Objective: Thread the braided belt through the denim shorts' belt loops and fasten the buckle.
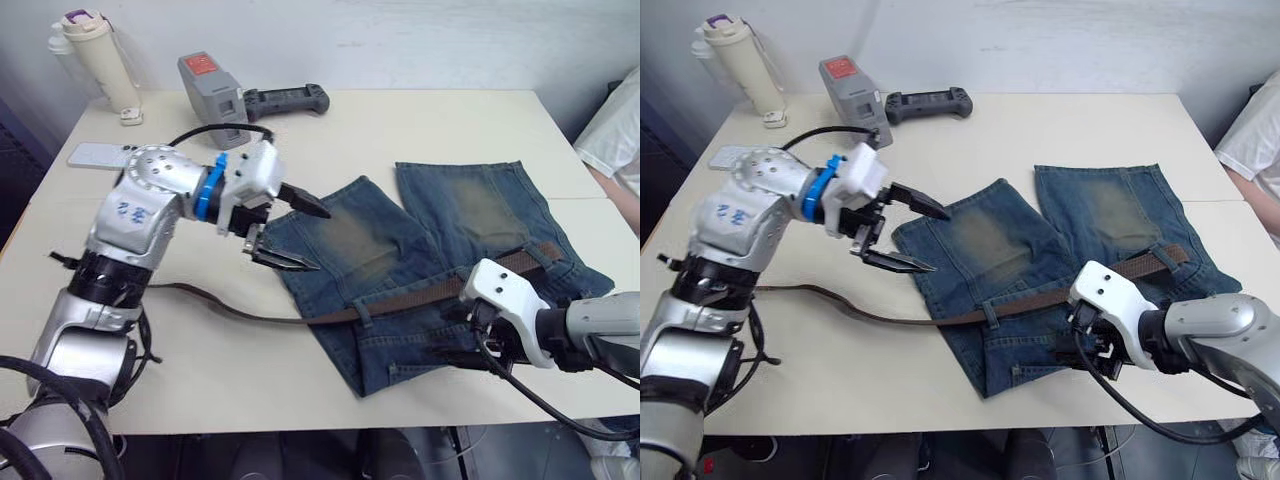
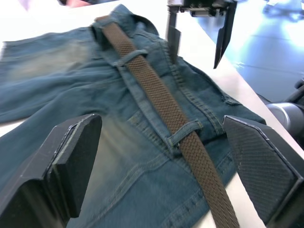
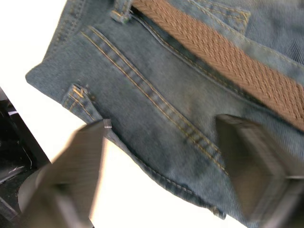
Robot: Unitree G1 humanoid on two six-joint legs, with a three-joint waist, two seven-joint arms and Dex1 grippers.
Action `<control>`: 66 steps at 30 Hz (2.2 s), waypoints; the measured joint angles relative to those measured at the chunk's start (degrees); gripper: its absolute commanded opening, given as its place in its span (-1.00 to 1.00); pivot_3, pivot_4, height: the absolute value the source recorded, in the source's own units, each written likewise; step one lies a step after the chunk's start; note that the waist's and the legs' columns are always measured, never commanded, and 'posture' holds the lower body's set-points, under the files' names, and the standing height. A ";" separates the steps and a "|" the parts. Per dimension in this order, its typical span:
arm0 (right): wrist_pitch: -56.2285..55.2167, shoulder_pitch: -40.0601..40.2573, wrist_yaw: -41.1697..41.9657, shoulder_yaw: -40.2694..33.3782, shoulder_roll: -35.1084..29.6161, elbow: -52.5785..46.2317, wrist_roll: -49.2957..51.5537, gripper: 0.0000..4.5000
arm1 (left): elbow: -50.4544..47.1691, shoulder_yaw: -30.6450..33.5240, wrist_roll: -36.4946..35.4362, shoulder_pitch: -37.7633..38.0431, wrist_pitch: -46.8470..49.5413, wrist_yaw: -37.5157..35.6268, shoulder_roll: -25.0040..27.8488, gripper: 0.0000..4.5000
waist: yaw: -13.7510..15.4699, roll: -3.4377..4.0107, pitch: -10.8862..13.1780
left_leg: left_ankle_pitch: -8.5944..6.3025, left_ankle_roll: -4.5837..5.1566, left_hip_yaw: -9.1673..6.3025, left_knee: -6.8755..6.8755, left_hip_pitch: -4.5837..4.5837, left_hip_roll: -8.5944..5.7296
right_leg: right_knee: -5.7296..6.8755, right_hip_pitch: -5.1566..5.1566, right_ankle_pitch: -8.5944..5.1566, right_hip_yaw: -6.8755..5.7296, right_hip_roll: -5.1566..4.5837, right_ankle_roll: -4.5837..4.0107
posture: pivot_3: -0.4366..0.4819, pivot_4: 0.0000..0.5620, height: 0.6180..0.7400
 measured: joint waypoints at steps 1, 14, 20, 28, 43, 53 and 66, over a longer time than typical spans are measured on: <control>1.03 1.58 0.04 -2.21 -0.66 -0.94 0.50 0.99 | -0.12 -1.76 0.84 -0.04 0.09 -0.69 -2.19 1.00 | 0.19 0.01 0.01 | 0.00 0.00 -0.01 -0.01 -0.02 0.00 | -0.03 0.01 0.00 -0.01 0.00 0.00 | -0.05 -0.47 1.00; 14.21 18.68 10.28 -33.78 -7.86 -7.47 4.83 0.99 | -3.55 -15.98 13.23 6.45 -10.28 0.90 -19.23 1.00 | 0.38 0.01 0.01 | -0.08 0.13 -0.07 0.23 -0.01 -0.01 | -0.05 0.15 0.02 0.00 -0.01 -0.02 | -0.05 -0.47 1.00; 15.59 25.56 12.08 -43.05 -11.23 -7.67 4.71 0.99 | 2.86 -22.63 25.23 9.21 -19.69 6.90 -21.30 1.00 | 0.23 0.02 0.00 | -0.10 0.16 -0.08 0.27 0.00 0.00 | -0.26 0.14 0.02 -0.01 -0.02 -0.03 | -0.05 -0.47 1.00; 15.49 23.29 11.94 -43.81 -12.32 -7.57 4.70 1.00 | 2.53 -22.91 29.17 10.57 -21.72 8.58 -20.56 0.45 | 0.30 0.10 -0.05 | -0.10 0.16 -0.12 0.37 0.02 -0.01 | -0.29 0.25 0.05 -0.02 -0.03 -0.05 | -0.05 -0.47 1.00; 7.60 23.01 10.08 -34.49 -10.44 -6.53 0.02 1.00 | 17.89 -14.35 29.30 4.10 -28.43 13.26 -7.33 -0.98 | -1.58 0.14 -0.11 | -0.10 0.16 -0.16 0.63 0.12 0.08 | 0.04 0.26 0.14 0.01 0.00 -0.09 | -0.05 -0.47 1.00; -0.73 26.27 11.52 -30.60 -8.51 -3.99 -5.07 1.00 | 24.70 -6.84 28.65 4.76 -30.85 9.64 2.95 -0.98 | -2.05 0.13 -0.11 | -0.08 0.12 -0.03 0.49 0.13 0.17 | 0.08 0.10 0.13 0.10 0.10 -0.11 | -0.05 -0.47 1.00; -10.72 16.73 6.52 -15.64 -3.41 4.38 -8.71 1.00 | 8.48 3.91 17.78 19.62 -12.04 0.39 10.80 -0.83 | -2.68 0.12 -0.10 | -0.07 0.11 0.07 0.33 0.10 0.17 | 0.19 0.06 0.13 0.16 0.09 -0.10 | -0.05 -0.47 1.00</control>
